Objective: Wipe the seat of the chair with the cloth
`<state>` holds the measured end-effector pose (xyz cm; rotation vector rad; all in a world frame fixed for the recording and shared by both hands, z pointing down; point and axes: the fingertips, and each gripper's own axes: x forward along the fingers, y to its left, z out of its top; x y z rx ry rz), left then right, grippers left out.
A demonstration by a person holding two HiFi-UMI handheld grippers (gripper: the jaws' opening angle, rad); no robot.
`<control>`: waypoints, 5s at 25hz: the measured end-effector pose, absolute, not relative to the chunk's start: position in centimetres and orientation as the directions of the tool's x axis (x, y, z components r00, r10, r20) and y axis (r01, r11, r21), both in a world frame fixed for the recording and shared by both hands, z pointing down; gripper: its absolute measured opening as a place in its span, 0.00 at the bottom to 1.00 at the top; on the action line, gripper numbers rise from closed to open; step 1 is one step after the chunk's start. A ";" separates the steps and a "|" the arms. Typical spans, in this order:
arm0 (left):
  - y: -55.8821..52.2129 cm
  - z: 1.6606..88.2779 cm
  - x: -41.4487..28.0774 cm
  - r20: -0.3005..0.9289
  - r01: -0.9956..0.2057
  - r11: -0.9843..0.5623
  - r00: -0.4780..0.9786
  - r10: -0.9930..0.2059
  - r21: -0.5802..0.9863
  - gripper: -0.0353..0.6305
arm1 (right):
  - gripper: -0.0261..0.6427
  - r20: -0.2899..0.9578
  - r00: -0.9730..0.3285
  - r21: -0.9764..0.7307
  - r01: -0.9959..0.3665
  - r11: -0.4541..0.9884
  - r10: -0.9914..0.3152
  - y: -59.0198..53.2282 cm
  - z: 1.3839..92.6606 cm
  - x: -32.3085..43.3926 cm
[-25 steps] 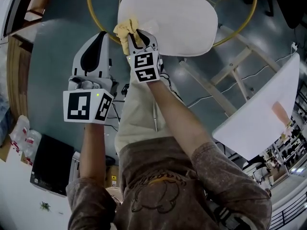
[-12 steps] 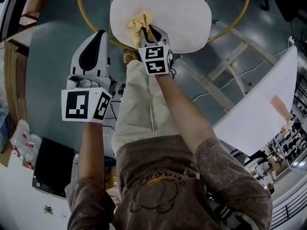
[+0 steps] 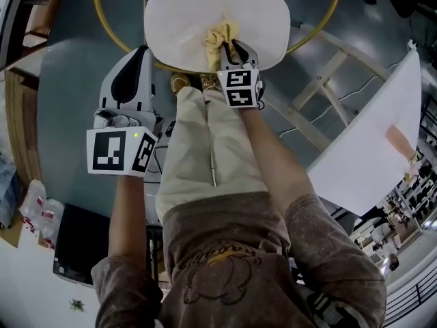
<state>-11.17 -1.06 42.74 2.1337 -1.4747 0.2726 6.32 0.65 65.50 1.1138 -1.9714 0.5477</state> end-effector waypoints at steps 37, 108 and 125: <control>-2.0 37.3 -5.6 0.409 -0.864 -0.359 0.487 -0.772 0.352 0.07 | 0.14 0.785 -0.113 0.046 -0.970 0.239 -0.609 0.7 55.4 24.7; 2.3 12.6 -5.9 0.175 -0.882 -0.427 0.461 -0.870 0.201 0.07 | 0.14 0.139 -0.510 -0.106 -0.860 0.499 -0.849 2.8 12.5 12.5; 3.1 12.1 -6.2 0.170 -0.906 -0.385 0.413 -0.895 0.175 0.07 | 0.14 0.127 -0.466 -0.098 -0.884 0.457 -0.876 2.9 12.8 13.4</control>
